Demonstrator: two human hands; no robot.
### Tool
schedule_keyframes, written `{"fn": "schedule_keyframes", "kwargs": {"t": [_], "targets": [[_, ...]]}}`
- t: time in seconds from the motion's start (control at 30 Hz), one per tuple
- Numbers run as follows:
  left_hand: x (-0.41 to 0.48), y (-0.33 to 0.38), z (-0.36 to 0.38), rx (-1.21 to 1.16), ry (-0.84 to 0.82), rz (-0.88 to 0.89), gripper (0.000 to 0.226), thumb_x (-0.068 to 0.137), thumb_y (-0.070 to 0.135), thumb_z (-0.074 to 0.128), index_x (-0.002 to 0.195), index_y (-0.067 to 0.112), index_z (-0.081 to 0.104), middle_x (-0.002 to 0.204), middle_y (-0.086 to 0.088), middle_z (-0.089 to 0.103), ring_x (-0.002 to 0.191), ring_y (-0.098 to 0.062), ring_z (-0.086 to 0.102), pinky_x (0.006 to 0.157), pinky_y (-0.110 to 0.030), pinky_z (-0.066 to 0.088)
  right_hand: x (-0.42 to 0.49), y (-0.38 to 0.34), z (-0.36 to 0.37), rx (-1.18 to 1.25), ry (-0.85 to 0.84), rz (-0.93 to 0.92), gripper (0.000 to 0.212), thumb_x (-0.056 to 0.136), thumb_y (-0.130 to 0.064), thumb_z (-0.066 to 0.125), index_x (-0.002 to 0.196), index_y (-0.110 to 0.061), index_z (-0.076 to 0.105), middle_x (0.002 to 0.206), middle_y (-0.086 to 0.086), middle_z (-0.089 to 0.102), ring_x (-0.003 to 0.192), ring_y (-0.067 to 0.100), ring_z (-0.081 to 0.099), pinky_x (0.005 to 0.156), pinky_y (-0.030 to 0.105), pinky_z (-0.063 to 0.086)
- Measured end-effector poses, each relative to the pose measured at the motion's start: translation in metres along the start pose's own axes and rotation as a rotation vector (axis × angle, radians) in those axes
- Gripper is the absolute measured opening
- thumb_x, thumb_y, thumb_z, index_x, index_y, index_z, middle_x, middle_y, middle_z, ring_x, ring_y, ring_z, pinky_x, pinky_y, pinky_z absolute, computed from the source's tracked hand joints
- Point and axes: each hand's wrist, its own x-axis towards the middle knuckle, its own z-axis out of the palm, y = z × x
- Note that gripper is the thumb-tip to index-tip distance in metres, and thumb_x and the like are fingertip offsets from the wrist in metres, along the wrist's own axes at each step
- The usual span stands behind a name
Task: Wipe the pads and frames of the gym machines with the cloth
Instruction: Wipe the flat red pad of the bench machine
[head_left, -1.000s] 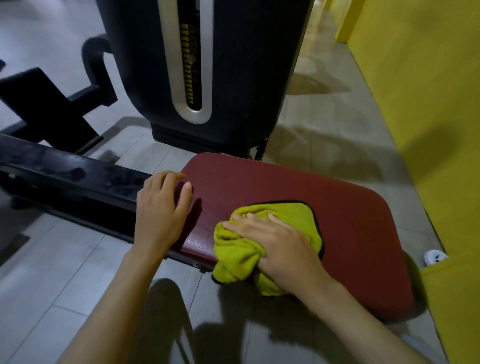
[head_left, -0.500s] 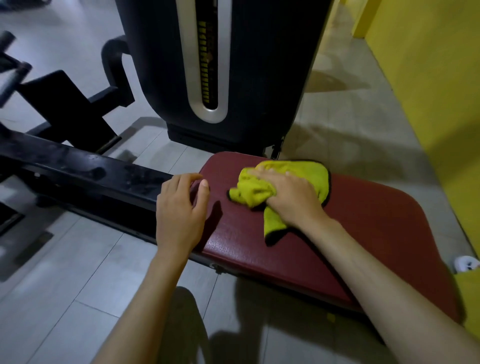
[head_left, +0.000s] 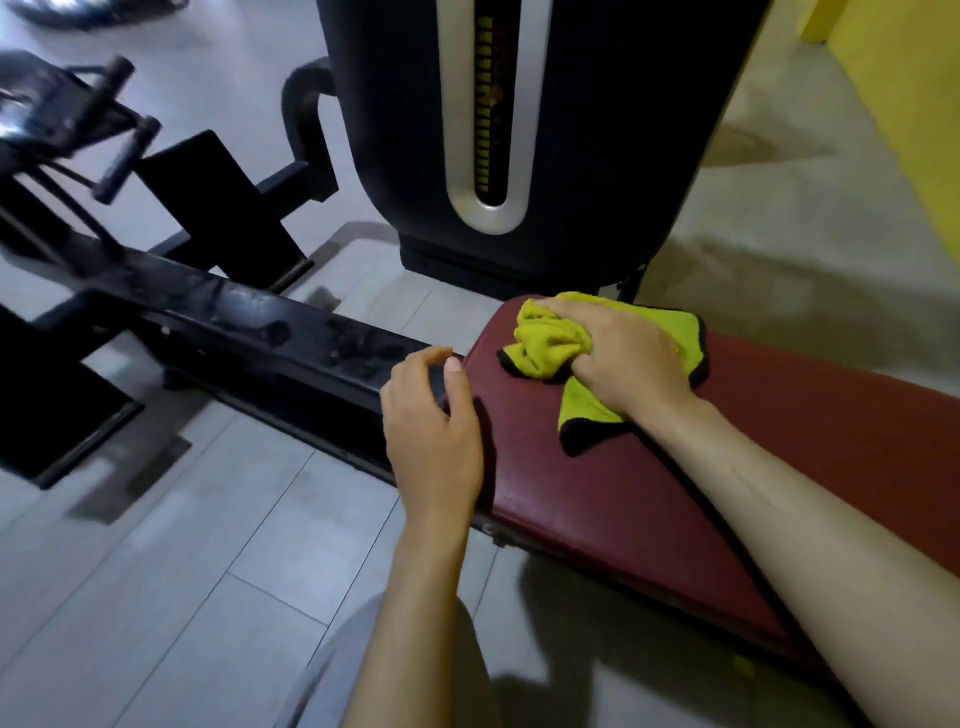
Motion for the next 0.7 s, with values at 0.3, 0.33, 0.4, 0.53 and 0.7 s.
{"fn": "schedule_keyframes", "kwargs": {"t": [0.3, 0.33, 0.4, 0.53, 0.7], "targets": [[-0.003, 0.003, 0.000, 0.009, 0.008, 0.035, 0.028, 0.104, 0.045, 0.042, 0.117, 0.029, 0.061, 0.111, 0.016, 0.059, 0.112, -0.008, 0.050, 0.094, -0.043, 0.049, 0.010, -0.010, 0.006, -0.092, -0.008, 0.071, 0.072, 0.084, -0.016, 0.057, 0.148, -0.047, 0.049, 0.144, -0.008, 0.061, 0.129, 0.030, 0.058, 0.097, 0.038, 0.047], [-0.002, 0.004, -0.003, -0.014, 0.003, 0.024, 0.027, 0.104, 0.044, 0.043, 0.116, 0.029, 0.061, 0.111, 0.017, 0.059, 0.112, -0.008, 0.050, 0.093, -0.041, 0.049, -0.002, -0.017, 0.004, -0.076, -0.053, 0.038, 0.073, 0.082, -0.016, 0.056, 0.147, -0.048, 0.048, 0.148, -0.010, 0.058, 0.134, 0.027, 0.055, 0.102, 0.040, 0.046], [0.000, 0.005, -0.008, -0.072, -0.029, -0.007, 0.021, 0.105, 0.040, 0.046, 0.115, 0.030, 0.062, 0.111, 0.018, 0.060, 0.113, -0.006, 0.050, 0.091, -0.030, 0.046, -0.036, -0.035, 0.002, -0.053, -0.147, -0.076, 0.079, 0.075, -0.017, 0.050, 0.147, -0.048, 0.047, 0.152, -0.015, 0.053, 0.143, 0.018, 0.047, 0.116, 0.043, 0.040], [0.001, 0.001, -0.025, -0.110, -0.057, -0.038, 0.017, 0.107, 0.033, 0.047, 0.113, 0.031, 0.062, 0.109, 0.022, 0.058, 0.111, -0.004, 0.050, 0.083, -0.010, 0.037, -0.093, -0.057, 0.004, -0.056, -0.257, -0.268, 0.083, 0.069, -0.020, 0.041, 0.149, -0.045, 0.046, 0.158, -0.022, 0.042, 0.148, 0.005, 0.037, 0.125, 0.040, 0.027], [0.002, -0.012, -0.036, 0.065, -0.112, 0.061, 0.018, 0.106, 0.038, 0.047, 0.113, 0.031, 0.062, 0.107, 0.021, 0.056, 0.110, -0.001, 0.047, 0.091, -0.028, 0.044, -0.044, -0.059, 0.009, -0.046, -0.168, -0.142, 0.090, 0.074, -0.006, 0.059, 0.149, -0.051, 0.042, 0.151, -0.019, 0.052, 0.144, 0.013, 0.045, 0.118, 0.040, 0.038]]}}
